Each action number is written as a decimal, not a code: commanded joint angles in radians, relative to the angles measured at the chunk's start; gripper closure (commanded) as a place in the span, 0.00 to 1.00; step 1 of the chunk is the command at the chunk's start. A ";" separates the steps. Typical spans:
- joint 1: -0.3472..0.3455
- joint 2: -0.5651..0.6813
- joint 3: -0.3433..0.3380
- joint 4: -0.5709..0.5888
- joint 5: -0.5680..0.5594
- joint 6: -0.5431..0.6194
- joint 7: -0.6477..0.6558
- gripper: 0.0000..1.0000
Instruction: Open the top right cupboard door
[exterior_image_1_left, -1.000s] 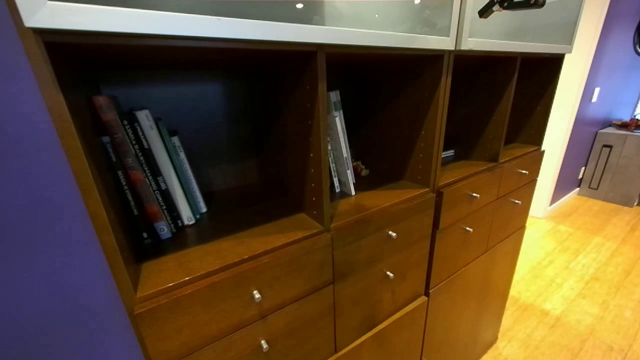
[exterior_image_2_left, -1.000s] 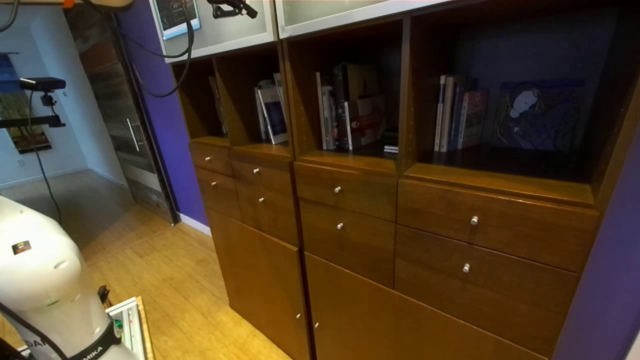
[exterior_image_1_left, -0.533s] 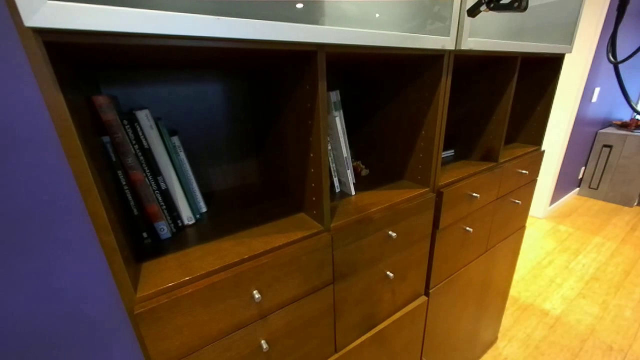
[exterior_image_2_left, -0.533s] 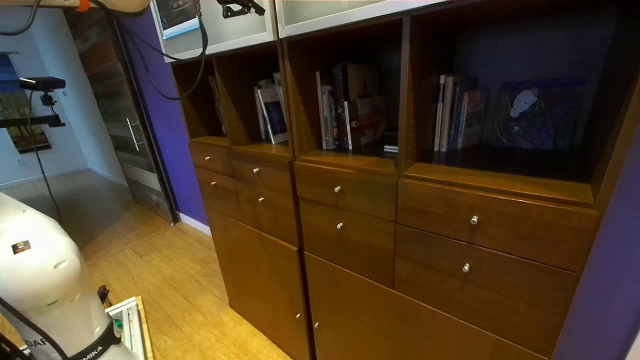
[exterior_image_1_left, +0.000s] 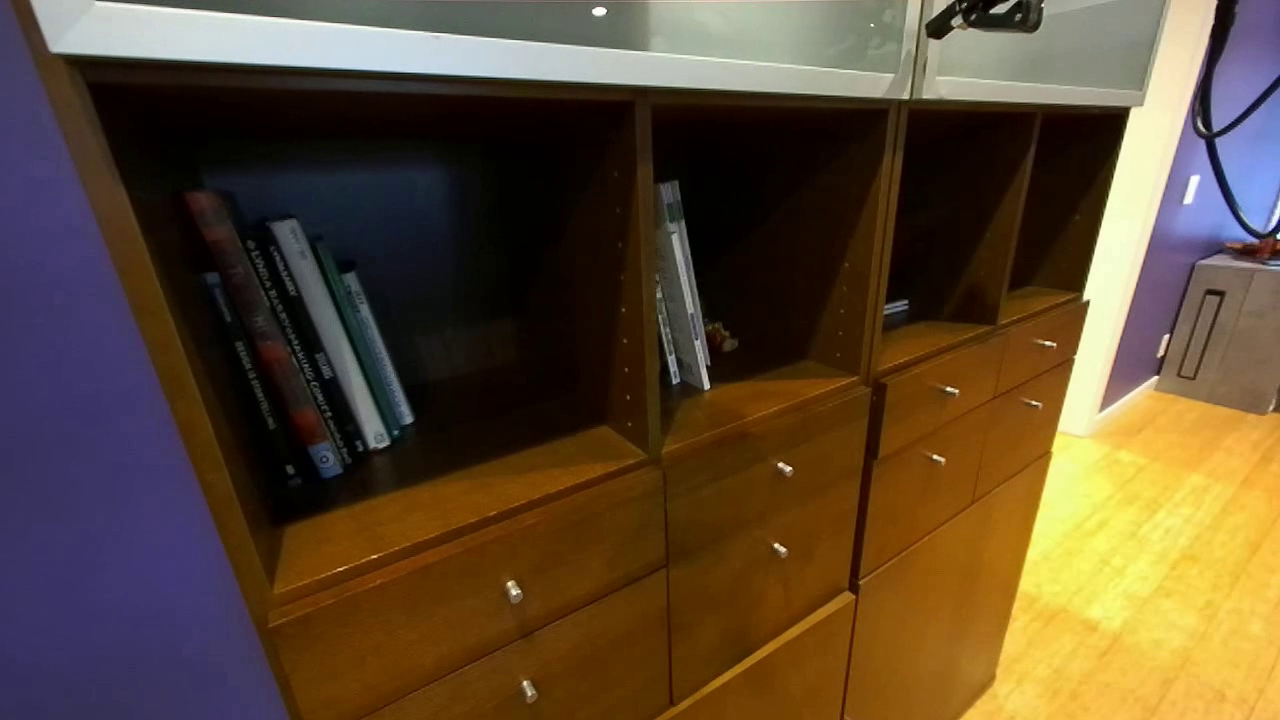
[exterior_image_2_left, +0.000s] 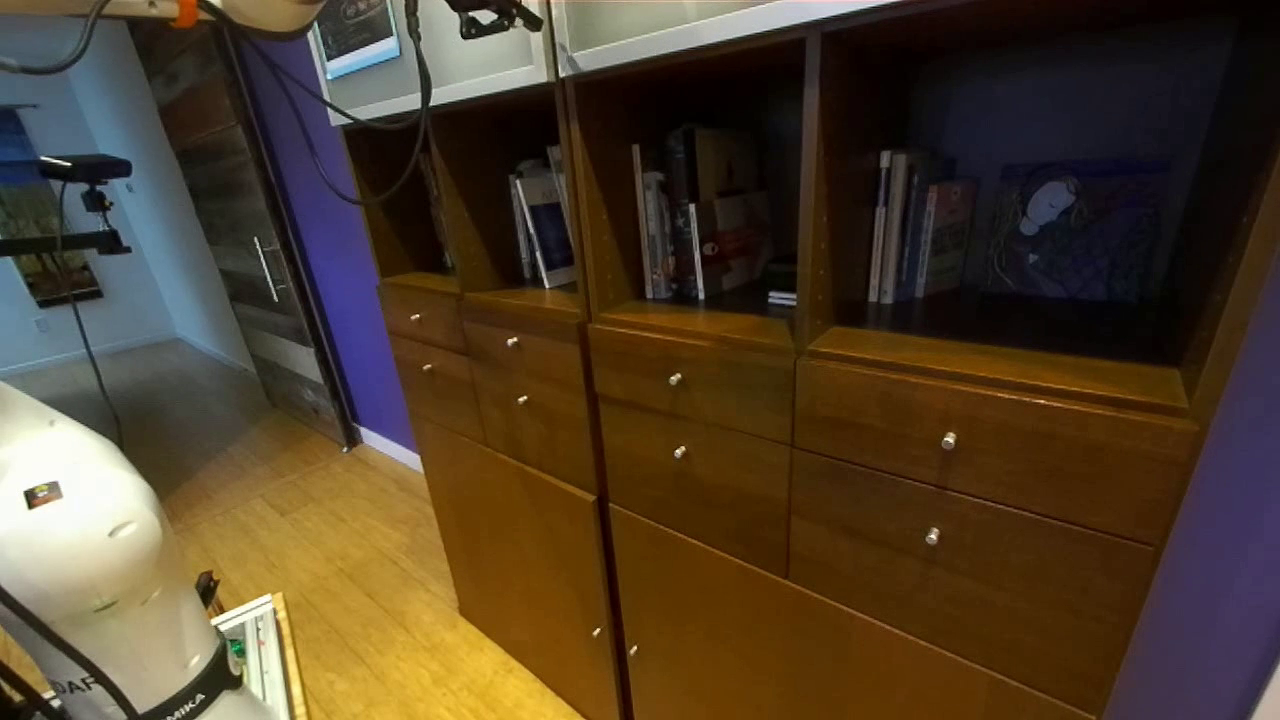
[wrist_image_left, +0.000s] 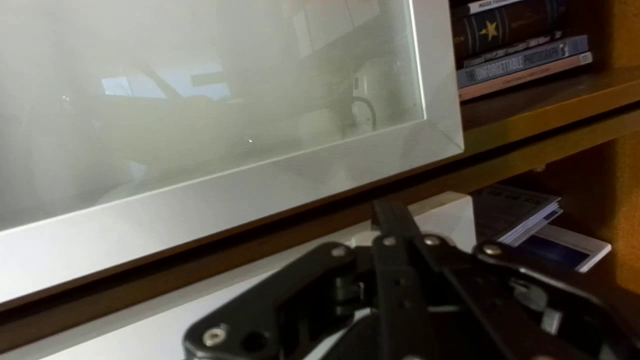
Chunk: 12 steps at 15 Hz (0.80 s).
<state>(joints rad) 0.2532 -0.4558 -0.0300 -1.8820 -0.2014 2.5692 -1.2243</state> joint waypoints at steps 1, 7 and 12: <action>0.010 0.011 -0.017 -0.004 0.050 0.050 -0.039 1.00; 0.018 0.031 -0.032 -0.011 0.095 0.103 -0.058 1.00; -0.024 0.035 -0.013 -0.006 0.050 0.077 -0.045 1.00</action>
<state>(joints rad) 0.2559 -0.4164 -0.0503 -1.8828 -0.1393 2.6499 -1.2466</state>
